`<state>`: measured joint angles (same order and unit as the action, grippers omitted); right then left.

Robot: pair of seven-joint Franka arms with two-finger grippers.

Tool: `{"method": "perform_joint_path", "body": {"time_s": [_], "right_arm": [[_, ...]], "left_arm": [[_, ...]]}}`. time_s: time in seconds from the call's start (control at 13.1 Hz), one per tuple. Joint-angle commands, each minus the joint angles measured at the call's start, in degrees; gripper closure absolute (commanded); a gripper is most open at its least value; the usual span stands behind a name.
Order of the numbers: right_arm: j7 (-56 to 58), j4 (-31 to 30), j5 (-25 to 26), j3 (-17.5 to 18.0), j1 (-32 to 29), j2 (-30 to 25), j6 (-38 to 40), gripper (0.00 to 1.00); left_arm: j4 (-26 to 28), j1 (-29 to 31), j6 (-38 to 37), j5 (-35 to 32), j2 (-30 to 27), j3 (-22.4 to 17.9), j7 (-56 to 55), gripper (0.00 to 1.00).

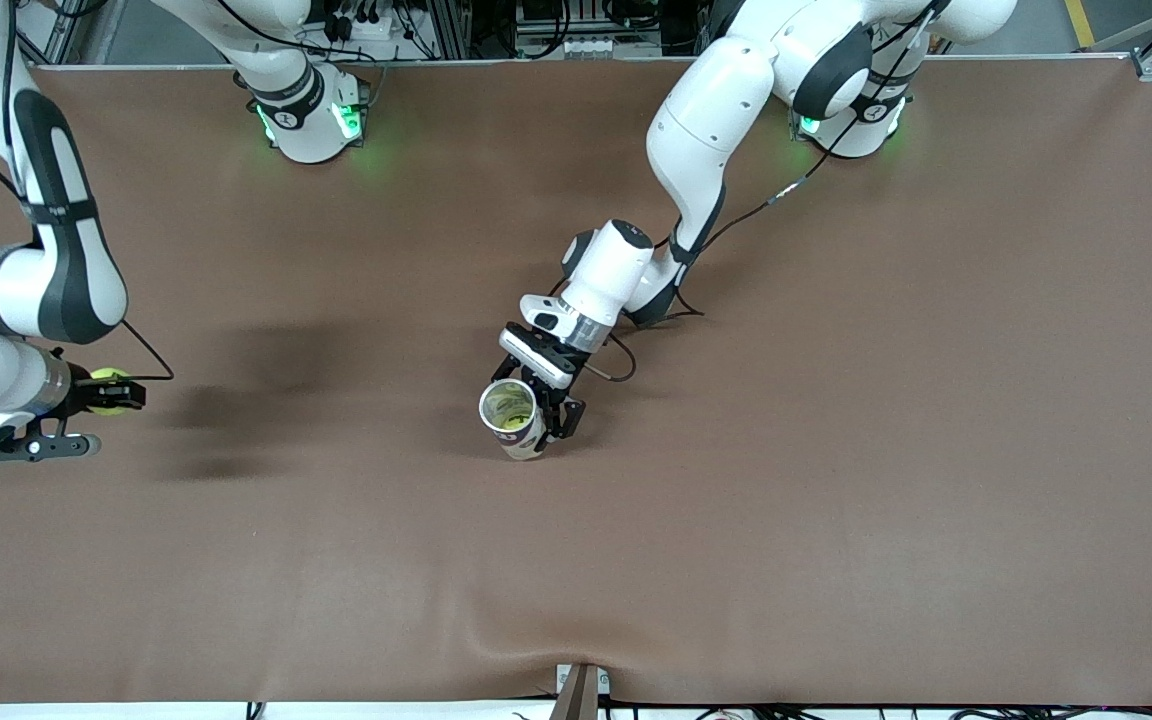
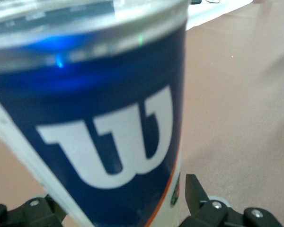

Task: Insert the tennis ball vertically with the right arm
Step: 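Carry the second ball over the can opening with the right gripper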

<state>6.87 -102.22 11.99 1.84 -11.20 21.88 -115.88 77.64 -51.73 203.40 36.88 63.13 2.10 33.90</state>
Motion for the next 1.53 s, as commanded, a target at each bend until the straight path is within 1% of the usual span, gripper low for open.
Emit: {"method": "perform_joint_path", "body": {"time_s": [0.0, 0.08, 0.23, 0.38, 0.54, 0.61, 0.77, 0.92, 0.99, 1.15, 1.3, 1.45], "right_arm": [[-7.7, 5.5, -3.2, -0.2, 5.6, -1.6, 11.0, 1.0], [-10.9, 8.6, -4.6, -0.2, 7.7, -1.4, 15.2, 1.0], [-17.0, 12.6, -8.2, -0.3, 12.1, -1.3, 20.1, 1.0], [-24.3, 16.7, -12.3, -0.3, 16.0, -1.1, 22.9, 1.0], [-34.2, 18.3, -15.8, -0.3, 21.0, -0.8, 22.8, 1.0], [-39.5, 19.2, -16.6, -0.3, 23.1, -0.2, 22.3, 1.0], [-48.1, 24.9, -17.8, -0.3, 26.7, 2.4, 21.8, 1.0], [-55.3, 29.3, -18.8, -0.3, 29.6, 4.7, 20.7, 1.0], [-59.2, 30.4, -18.8, -0.3, 31.3, 5.4, 18.6, 1.0], [-65.4, 31.0, -18.8, -0.3, 34.6, 7.1, 11.7, 1.0], [-69.6, 32.7, -18.4, -0.5, 37.5, 10.4, 6.2, 1.0], [-73.3, 36.1, -17.6, -0.8, 39.2, 13.9, 5.1, 1.0]], "left_arm": [[2.3, 0.0, 0.2, 1.4, -2.1, 0.6, 0.0, 0.0], [2.3, 0.0, 0.2, 1.4, -2.1, 0.6, 0.0, 0.0], [2.3, 0.1, 0.2, 1.4, -2.1, 0.6, 0.0, 0.0], [2.3, 0.1, 0.2, 1.4, -2.1, 0.6, 0.0, 0.0], [2.3, 0.1, 0.2, 1.4, -2.1, 0.6, 0.0, 0.0], [2.3, 0.1, 0.2, 1.4, -2.2, 0.6, 0.0, 0.0], [2.4, 0.1, 0.2, 1.4, -2.2, 0.6, 0.0, 0.0], [2.4, 0.1, 0.2, 1.4, -2.3, 0.6, 0.0, 0.0], [2.5, 0.1, 0.2, 1.4, -2.3, 0.6, 0.0, 0.0], [2.5, 0.1, 0.2, 1.4, -2.3, 0.6, 0.0, 0.0], [2.5, 0.1, 0.2, 1.4, -2.3, 0.6, 0.0, 0.0], [2.5, 0.1, 0.2, 1.4, -2.3, 0.6, 0.0, 0.0]]}}
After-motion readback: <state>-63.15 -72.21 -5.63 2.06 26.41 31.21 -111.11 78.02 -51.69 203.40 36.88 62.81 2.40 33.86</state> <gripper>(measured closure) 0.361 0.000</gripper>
